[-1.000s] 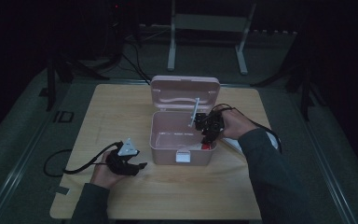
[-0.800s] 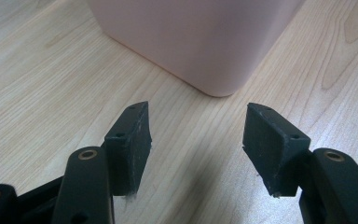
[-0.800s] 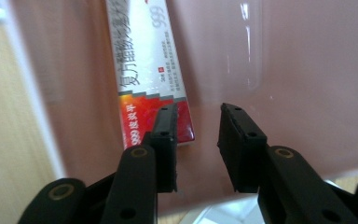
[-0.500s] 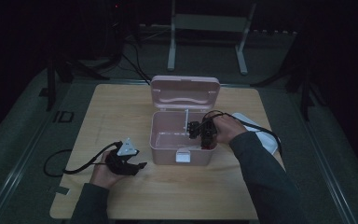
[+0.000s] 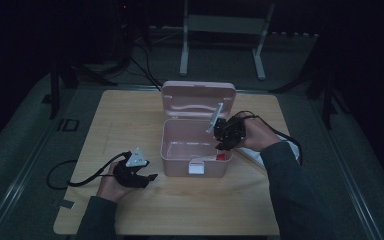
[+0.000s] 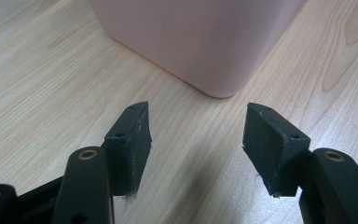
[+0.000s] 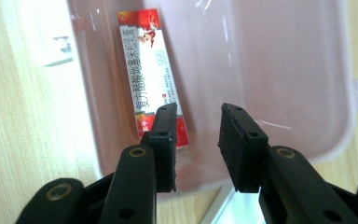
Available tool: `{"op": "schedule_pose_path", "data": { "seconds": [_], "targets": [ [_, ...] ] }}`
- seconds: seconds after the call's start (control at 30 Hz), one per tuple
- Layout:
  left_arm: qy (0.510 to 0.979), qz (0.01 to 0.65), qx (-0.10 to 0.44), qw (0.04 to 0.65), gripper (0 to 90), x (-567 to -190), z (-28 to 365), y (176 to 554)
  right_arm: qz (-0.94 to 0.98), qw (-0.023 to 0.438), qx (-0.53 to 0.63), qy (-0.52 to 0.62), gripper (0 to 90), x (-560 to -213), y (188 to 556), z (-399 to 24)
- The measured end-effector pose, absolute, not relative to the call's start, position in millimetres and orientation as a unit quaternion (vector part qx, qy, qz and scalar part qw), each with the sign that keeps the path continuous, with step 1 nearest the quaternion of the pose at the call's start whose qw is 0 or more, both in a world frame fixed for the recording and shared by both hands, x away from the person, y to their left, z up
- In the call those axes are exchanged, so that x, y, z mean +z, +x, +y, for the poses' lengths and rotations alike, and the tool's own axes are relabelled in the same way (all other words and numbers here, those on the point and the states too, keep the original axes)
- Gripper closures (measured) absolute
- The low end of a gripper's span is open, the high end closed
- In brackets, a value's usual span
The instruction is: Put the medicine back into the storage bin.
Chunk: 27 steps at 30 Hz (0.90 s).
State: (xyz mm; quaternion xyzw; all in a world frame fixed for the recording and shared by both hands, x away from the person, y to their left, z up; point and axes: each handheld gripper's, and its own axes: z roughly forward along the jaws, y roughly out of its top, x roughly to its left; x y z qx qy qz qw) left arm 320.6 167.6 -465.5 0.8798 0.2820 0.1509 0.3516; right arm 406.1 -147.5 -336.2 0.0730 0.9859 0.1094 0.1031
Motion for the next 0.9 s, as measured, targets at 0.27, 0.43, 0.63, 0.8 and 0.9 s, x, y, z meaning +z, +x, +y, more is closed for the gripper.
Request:
{"op": "schedule_pose_path", "data": {
  "seconds": [0.27, 0.43, 0.63, 0.8, 0.9],
  "targets": [
    [0.88, 0.282, 0.151, 0.35, 41.0, -466.2, 167.3, 320.7, 0.975, 0.111, 0.15, 0.117, 64.9, -324.7, 403.7, -188.5],
    [0.881, 0.281, 0.151, 0.35, 41.0, -465.7, 167.5, 320.5, 0.969, 0.114, 0.168, 0.143, 63.0, -324.6, 405.2, -212.5],
    [0.881, 0.281, 0.152, 0.35, 41.1, -465.4, 167.9, 320.3, 0.962, 0.123, 0.172, 0.173, 62.1, -325.8, 408.2, -232.3],
    [0.881, 0.281, 0.152, 0.349, 41.0, -465.1, 168.2, 320.3, 0.956, 0.127, 0.168, 0.205, 62.1, -333.0, 415.3, -246.9],
    [0.881, 0.282, 0.151, 0.35, 41.1, -465.5, 167.8, 320.3, 0.952, 0.126, 0.169, 0.22, 62.1, -340.7, 420.1, -255.2]
  ]
}}
